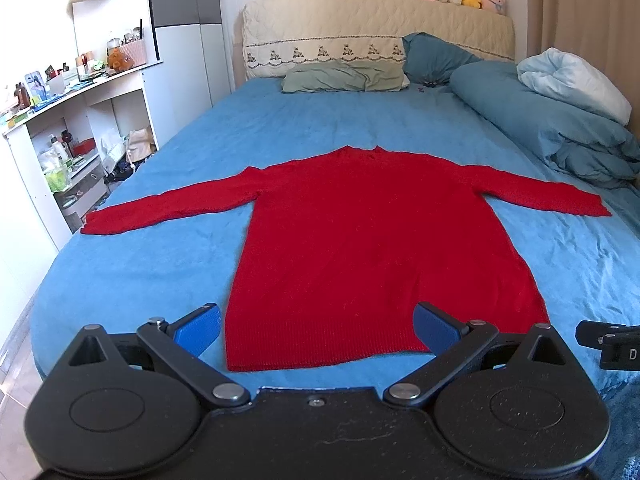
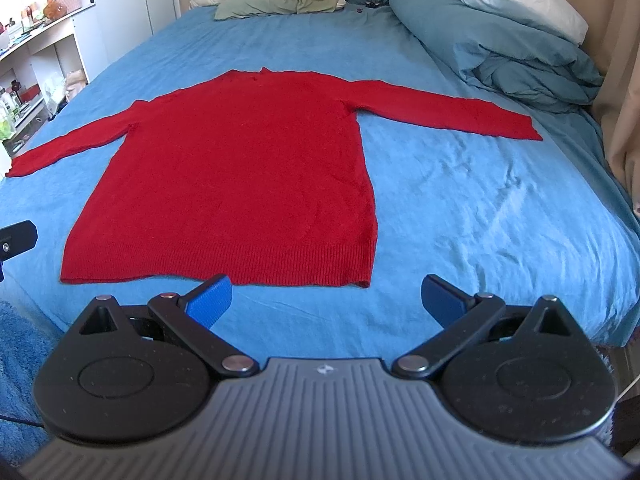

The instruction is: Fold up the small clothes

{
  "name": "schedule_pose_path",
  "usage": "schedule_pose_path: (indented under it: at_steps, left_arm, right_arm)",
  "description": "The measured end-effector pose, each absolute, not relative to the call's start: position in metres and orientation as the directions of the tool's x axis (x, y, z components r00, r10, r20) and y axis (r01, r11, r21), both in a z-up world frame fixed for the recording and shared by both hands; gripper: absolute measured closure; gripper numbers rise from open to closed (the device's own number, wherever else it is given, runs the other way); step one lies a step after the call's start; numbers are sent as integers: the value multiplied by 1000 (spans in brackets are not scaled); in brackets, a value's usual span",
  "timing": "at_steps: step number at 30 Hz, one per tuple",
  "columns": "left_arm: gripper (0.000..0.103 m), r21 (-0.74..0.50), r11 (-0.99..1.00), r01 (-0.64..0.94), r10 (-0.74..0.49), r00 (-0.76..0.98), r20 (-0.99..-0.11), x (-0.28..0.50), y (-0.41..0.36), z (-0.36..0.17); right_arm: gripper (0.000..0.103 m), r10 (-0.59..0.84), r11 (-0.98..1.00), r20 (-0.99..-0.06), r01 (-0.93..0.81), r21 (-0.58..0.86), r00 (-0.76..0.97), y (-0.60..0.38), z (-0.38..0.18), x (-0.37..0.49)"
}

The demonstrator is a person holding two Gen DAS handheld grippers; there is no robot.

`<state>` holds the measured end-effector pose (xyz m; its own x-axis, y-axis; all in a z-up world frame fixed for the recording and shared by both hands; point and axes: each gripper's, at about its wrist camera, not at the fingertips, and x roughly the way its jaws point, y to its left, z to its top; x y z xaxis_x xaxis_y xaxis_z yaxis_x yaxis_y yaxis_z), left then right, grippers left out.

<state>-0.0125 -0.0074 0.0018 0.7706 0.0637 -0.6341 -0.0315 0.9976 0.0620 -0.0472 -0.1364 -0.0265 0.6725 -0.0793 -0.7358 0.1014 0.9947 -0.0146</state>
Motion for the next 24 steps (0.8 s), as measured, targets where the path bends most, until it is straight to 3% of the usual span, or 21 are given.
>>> schedule_pose_path:
  at_steps: [24]
  left_arm:
    - [0, 56, 997, -44, 70, 776, -627, -16, -8, 2]
  right_arm:
    - [0, -70, 996, -735, 93, -10, 674, -134, -27, -47]
